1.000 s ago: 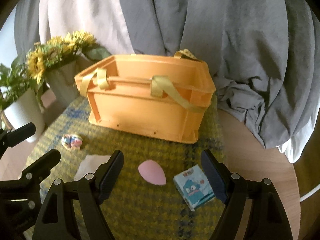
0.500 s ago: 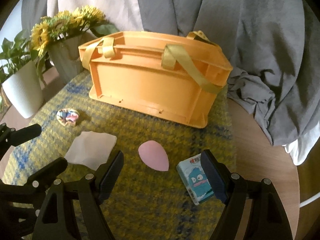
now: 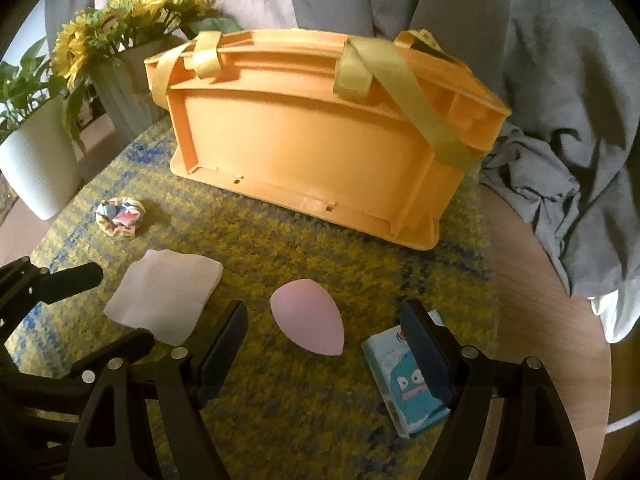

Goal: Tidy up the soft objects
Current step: 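Grasp the white cloth with the left tool while the right tool grasps the pink sponge, then carry the white cloth with the left tool while the right tool carries the pink sponge over the crate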

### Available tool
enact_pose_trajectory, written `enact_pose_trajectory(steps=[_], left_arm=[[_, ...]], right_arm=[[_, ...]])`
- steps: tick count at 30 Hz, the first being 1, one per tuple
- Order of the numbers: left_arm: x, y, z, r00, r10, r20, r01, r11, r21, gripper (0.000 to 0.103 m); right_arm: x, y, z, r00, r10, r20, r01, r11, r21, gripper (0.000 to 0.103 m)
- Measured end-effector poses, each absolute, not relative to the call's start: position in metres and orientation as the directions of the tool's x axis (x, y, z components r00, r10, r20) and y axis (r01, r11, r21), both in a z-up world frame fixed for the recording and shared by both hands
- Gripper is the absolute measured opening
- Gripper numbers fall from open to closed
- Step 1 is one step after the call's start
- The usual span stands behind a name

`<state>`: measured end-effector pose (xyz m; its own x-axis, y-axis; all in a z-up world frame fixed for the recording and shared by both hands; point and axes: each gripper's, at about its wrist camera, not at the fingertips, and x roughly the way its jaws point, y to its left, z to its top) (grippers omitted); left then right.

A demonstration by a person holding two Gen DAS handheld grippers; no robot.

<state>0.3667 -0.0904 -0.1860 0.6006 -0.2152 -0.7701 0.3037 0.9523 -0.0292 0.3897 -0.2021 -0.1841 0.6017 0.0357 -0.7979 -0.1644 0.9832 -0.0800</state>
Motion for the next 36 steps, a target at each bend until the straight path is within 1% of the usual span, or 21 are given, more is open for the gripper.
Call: enact_pose_trajectory(steps=[7,9,10,12,13,14,15,18,19,20,23,36], left_arm=[[0.378,-0.091,-0.196,0.575,-0.218,-0.789,0.302,0.952,-0.043,0.061],[0.381,-0.091,-0.199,0.566,-0.216,-0.796,0.300,0.953,-0.045,0.053],[0.383,-0.091,-0.201,0.558,-0.219,-0.801,0.301,0.952,-0.050,0.051],[0.384,-0.091,-0.204,0.547,-0.222,-0.807,0.298,0.953,-0.060,0.042],[0.386,-0.090,-0.206,0.541,-0.227,-0.810,0.296,0.953,-0.069,0.040],[0.386,-0.090,-0.206,0.536,-0.229,-0.812,0.297,0.952,-0.073,0.033],[0.386,-0.090,-0.207,0.532,-0.232,-0.814,0.298,0.952,-0.076,0.026],[0.385,-0.090,-0.207,0.535,-0.233,-0.812,0.301,0.951,-0.075,0.015],[0.385,-0.089,-0.206,0.538,-0.233,-0.810,0.299,0.951,-0.075,0.014],[0.385,-0.089,-0.206,0.541,-0.234,-0.808,0.297,0.952,-0.077,0.011],[0.384,-0.086,-0.201,0.552,-0.231,-0.801,0.291,0.954,-0.075,0.009],[0.376,-0.085,-0.170,0.617,-0.245,-0.748,0.291,0.954,-0.073,0.009]], right_arm=[[0.400,-0.202,-0.196,0.568,0.044,-0.822,-0.181,0.981,-0.073,0.077],[0.402,-0.201,-0.199,0.562,0.042,-0.826,-0.186,0.980,-0.076,0.075],[0.403,-0.201,-0.200,0.560,0.042,-0.828,-0.186,0.980,-0.076,0.073],[0.405,-0.201,-0.203,0.551,0.043,-0.834,-0.186,0.980,-0.072,0.069],[0.405,-0.201,-0.204,0.547,0.044,-0.836,-0.185,0.980,-0.069,0.065],[0.405,-0.201,-0.205,0.543,0.047,-0.839,-0.185,0.981,-0.065,0.061],[0.405,-0.201,-0.206,0.540,0.050,-0.840,-0.186,0.981,-0.061,0.060],[0.405,-0.199,-0.207,0.540,0.060,-0.840,-0.193,0.980,-0.054,0.050],[0.405,-0.197,-0.206,0.541,0.063,-0.839,-0.198,0.979,-0.054,0.046],[0.404,-0.195,-0.206,0.544,0.064,-0.837,-0.202,0.978,-0.057,0.043],[0.402,-0.194,-0.205,0.551,0.058,-0.833,-0.198,0.978,-0.062,0.042],[0.389,-0.206,-0.184,0.588,0.073,-0.806,-0.122,0.993,0.001,0.041]])
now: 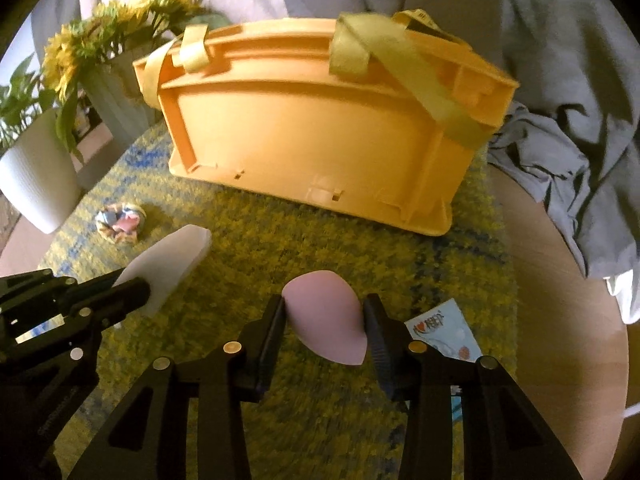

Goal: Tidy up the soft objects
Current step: 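Carry the white cloth with the left tool while the right tool carries the pink sponge over the crate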

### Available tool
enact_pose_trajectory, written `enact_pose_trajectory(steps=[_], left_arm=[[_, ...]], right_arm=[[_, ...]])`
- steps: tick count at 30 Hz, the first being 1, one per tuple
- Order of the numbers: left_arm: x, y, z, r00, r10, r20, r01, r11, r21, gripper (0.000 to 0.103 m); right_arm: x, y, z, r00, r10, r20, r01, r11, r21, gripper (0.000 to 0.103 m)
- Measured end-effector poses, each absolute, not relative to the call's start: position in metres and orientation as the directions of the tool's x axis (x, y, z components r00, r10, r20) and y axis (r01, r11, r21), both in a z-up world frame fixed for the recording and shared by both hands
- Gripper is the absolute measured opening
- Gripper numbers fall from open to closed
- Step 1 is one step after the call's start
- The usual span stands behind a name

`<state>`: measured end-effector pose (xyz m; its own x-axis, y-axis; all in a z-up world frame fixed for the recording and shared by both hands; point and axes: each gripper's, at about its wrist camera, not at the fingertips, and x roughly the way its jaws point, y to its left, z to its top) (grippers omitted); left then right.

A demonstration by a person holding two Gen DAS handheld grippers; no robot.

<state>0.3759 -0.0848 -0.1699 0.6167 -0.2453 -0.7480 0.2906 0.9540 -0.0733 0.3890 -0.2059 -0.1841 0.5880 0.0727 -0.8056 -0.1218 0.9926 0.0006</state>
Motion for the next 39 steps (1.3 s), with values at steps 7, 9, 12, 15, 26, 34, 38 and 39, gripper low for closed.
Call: enact_pose_trajectory(steps=[7,9,12,15,26,34,38,39], left_arm=[[0.369,-0.082,-0.148,0.661,-0.246,-0.709,0.287,0.956,-0.064,0.009],[0.367,-0.080,-0.142,0.672,-0.253,-0.696,0.286,0.956,-0.070,0.009],[0.365,-0.076,-0.129,0.693,-0.260,-0.673,0.285,0.956,-0.077,0.009],[0.361,-0.073,-0.118,0.715,-0.263,-0.648,0.280,0.957,-0.079,0.009],[0.351,-0.067,-0.075,0.795,-0.273,-0.541,0.283,0.957,-0.066,0.009],[0.346,-0.066,-0.047,0.844,-0.272,-0.462,0.283,0.958,-0.047,0.009],[0.346,-0.065,-0.033,0.865,-0.274,-0.421,0.286,0.958,-0.037,0.009],[0.346,-0.065,-0.030,0.868,-0.274,-0.413,0.286,0.958,-0.036,0.009]], right_arm=[[0.377,-0.209,-0.163,0.629,0.073,-0.774,-0.079,0.996,0.029,0.041],[0.372,-0.209,-0.154,0.647,0.075,-0.759,-0.067,0.997,0.041,0.041],[0.367,-0.209,-0.142,0.672,0.080,-0.736,-0.056,0.997,0.058,0.041],[0.362,-0.207,-0.129,0.700,0.082,-0.710,-0.049,0.997,0.067,0.041],[0.352,-0.202,-0.088,0.786,0.088,-0.612,-0.051,0.996,0.077,0.041],[0.347,-0.200,-0.062,0.838,0.083,-0.539,-0.048,0.996,0.079,0.041],[0.347,-0.200,-0.049,0.860,0.083,-0.503,-0.048,0.995,0.083,0.041],[0.348,-0.201,-0.047,0.865,0.082,-0.495,-0.046,0.995,0.085,0.041]])
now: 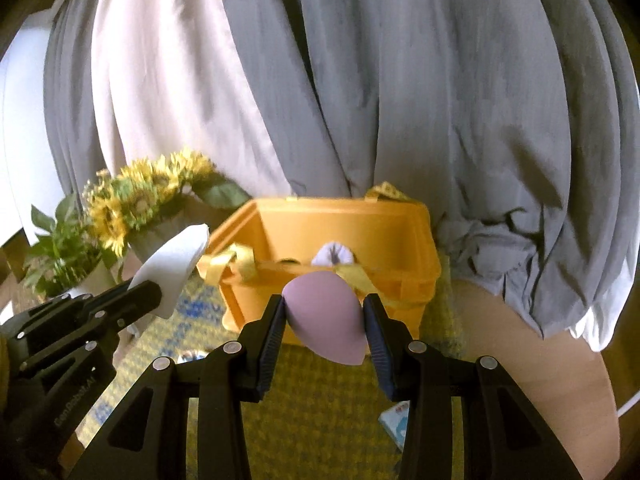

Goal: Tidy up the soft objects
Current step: 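Carry the white cloth with the left tool while the right tool carries the pink sponge over the crate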

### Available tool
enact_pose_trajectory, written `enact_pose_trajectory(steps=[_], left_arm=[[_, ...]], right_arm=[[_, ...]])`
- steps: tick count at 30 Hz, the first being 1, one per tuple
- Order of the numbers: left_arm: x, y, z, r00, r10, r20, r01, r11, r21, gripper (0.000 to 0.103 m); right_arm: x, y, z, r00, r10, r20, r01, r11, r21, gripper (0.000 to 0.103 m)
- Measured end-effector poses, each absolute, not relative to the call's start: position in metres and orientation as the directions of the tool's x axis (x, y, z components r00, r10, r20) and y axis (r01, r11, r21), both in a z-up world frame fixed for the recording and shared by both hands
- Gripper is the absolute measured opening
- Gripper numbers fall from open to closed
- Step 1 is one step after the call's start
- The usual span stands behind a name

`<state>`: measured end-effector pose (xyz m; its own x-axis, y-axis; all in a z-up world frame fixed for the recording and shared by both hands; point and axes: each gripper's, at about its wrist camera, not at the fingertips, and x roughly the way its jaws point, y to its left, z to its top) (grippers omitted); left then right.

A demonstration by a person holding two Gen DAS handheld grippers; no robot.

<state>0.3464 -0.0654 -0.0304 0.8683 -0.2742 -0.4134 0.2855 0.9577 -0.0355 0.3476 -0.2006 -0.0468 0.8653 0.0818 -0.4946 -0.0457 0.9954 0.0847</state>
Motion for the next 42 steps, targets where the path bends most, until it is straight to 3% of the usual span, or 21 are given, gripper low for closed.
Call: enact_pose_trajectory(steps=[17,34,42], left_arm=[[0.365,-0.066,0.004,0.916,-0.263,-0.301,0.276,0.961,-0.002,0.009],[0.414,-0.069,0.006,0.930,-0.233,-0.283,0.254,0.967,0.038,0.009],[0.449,-0.074,-0.004,0.922,-0.224,-0.316,0.253,0.966,0.055,0.009]], right_arm=[[0.366,-0.208,-0.009,0.927,0.054,-0.371,-0.022,0.996,0.089,0.041],[0.416,-0.217,-0.005,0.931,0.015,-0.365,0.019,0.996,0.089,0.041],[0.447,-0.225,-0.013,0.918,0.001,-0.397,0.036,0.996,0.087,0.041]])
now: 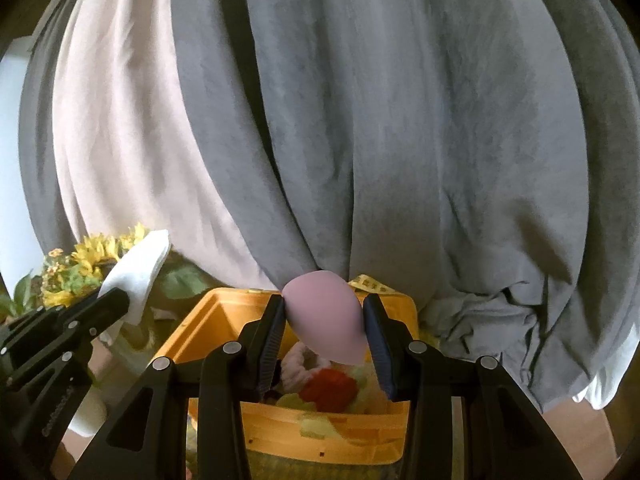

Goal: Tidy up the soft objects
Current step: 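Carry the white cloth with the left tool while the right tool carries the pink sponge over the crate, then open the left tool to drop the cloth while the right tool drops the sponge into the crate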

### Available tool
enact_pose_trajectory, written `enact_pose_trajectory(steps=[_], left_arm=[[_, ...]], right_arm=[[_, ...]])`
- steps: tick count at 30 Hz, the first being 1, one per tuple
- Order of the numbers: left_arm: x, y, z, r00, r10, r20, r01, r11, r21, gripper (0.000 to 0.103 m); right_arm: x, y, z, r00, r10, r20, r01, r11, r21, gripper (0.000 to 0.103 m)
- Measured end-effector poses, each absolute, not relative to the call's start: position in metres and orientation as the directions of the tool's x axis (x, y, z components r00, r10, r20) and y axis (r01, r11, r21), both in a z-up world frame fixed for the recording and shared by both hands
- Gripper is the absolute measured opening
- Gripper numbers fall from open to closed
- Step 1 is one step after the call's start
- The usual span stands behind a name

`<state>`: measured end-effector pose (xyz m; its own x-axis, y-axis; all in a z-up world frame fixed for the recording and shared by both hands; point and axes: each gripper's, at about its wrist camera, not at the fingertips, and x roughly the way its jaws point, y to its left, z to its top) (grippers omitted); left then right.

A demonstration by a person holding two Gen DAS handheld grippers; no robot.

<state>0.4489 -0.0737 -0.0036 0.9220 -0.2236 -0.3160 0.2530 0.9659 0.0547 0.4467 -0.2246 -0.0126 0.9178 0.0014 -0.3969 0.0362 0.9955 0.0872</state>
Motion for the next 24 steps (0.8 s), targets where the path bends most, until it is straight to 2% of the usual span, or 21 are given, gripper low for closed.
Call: enact_pose_trajectory(steps=[24], left_arm=[[0.530,-0.093,-0.060,0.830,-0.217,-0.514,0.287,0.956,0.060,0.010]], right_arm=[[0.520,-0.241,-0.062,0.830,-0.013,-0.558,0.064,0.995,0.072,0.042]])
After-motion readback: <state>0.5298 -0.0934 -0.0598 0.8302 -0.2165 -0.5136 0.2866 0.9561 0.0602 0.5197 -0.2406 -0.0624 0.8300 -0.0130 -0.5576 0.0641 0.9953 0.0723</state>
